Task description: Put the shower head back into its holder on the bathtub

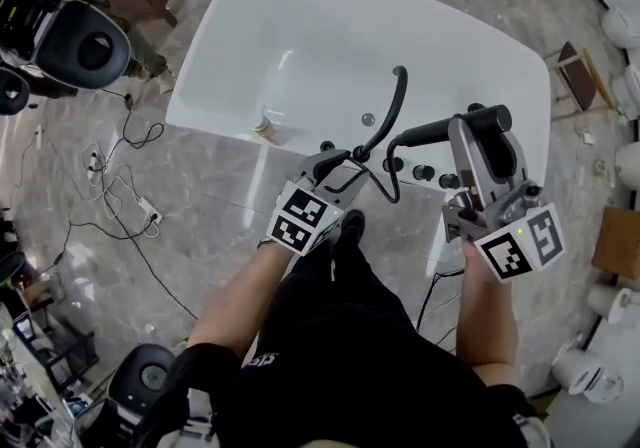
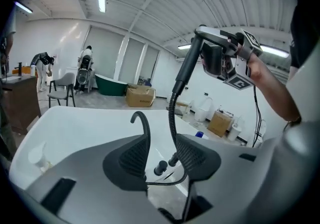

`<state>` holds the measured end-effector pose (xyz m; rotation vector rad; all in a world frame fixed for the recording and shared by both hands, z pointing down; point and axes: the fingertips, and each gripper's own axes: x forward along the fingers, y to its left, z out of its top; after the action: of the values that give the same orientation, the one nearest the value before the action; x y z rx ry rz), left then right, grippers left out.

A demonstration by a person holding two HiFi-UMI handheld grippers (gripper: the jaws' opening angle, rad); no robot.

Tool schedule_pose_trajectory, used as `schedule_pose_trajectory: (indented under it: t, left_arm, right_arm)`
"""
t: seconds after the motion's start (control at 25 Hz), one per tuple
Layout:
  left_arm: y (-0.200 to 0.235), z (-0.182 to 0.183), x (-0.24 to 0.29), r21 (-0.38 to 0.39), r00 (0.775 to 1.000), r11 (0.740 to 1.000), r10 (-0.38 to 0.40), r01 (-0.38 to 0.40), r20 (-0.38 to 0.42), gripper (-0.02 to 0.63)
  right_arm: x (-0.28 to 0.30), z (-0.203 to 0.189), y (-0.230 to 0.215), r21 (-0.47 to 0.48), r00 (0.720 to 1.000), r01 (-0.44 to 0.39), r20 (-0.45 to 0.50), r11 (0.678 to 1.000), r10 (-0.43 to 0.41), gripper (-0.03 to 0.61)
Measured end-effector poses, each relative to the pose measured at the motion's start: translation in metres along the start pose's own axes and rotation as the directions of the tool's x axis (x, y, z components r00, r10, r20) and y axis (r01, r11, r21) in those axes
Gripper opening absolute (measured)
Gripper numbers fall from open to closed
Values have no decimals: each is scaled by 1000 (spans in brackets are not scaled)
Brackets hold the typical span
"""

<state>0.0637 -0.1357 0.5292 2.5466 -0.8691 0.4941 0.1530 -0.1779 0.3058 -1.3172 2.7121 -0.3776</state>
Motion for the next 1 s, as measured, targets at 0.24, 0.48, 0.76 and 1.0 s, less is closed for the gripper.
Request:
schedule_pose_trajectory:
  t: [0.24,0.48,0.76,1.0]
  left_arm:
    - [-12,-27,44,-4,990,990,-138,137,-18,250]
    - [-32,-34,63,11,963,963,-267,268,-17,252]
    - [-45,-36,83,43,930,931,-359,363,-81,250]
    - [-58,-42,80,62,921,922,-373,381,-114,198]
  right_arm:
    - [5,-10,-3,16,1000,7,-16,1000,-7,147]
    - [2,-10,-5,10,999,24,-23,1000,-24,147]
    - [2,7,0,17,1000,27,-2,999,-27,147]
    - [2,32,23,-13,1000,6,24,1000,-6,147]
